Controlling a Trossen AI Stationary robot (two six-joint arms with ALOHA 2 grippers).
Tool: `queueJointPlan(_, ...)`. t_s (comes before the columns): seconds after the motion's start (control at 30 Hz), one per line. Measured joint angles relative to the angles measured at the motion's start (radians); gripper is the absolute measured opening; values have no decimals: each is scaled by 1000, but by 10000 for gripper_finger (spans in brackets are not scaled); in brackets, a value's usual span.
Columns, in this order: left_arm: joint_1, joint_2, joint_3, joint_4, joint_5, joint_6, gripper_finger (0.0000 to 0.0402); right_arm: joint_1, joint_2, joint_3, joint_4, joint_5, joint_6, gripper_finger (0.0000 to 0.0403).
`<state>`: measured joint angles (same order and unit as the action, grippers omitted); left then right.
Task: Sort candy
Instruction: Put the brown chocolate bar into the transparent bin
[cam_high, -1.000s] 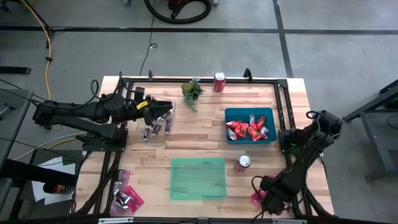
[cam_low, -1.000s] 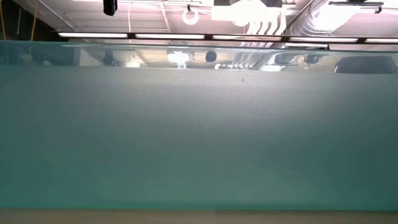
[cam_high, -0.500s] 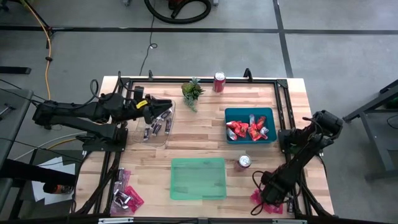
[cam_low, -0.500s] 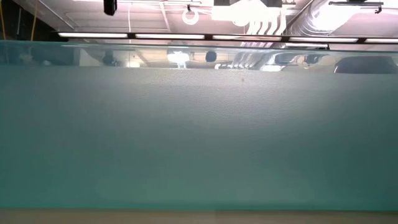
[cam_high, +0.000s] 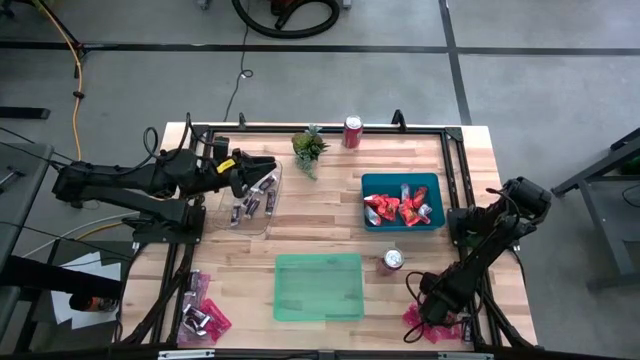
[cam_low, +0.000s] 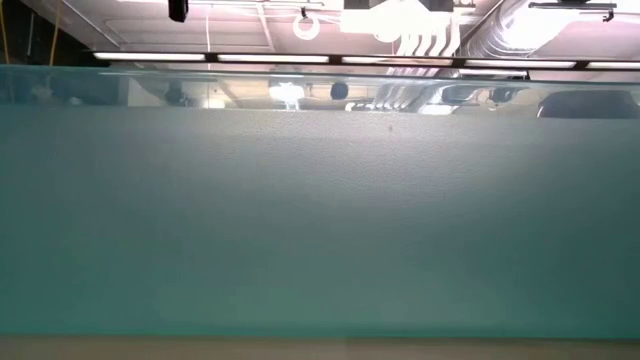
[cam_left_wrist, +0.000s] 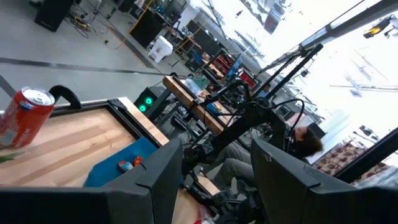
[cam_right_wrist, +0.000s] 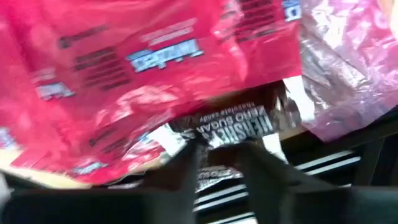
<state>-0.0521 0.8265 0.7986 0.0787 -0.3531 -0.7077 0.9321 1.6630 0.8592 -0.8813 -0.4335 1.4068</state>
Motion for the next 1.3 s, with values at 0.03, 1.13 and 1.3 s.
queueJointPlan(0.03,0,0,0,1,-1,7,177,0,0,6,-9,1,-6,59)
queueJointPlan(1.13,0,-14,0,3,-3,13,177,-3,-1,-20,80,20,113,214)
queueJointPlan(1.3,0,-14,0,3,-3,24,177,-2,-2,-24,75,11,92,130)
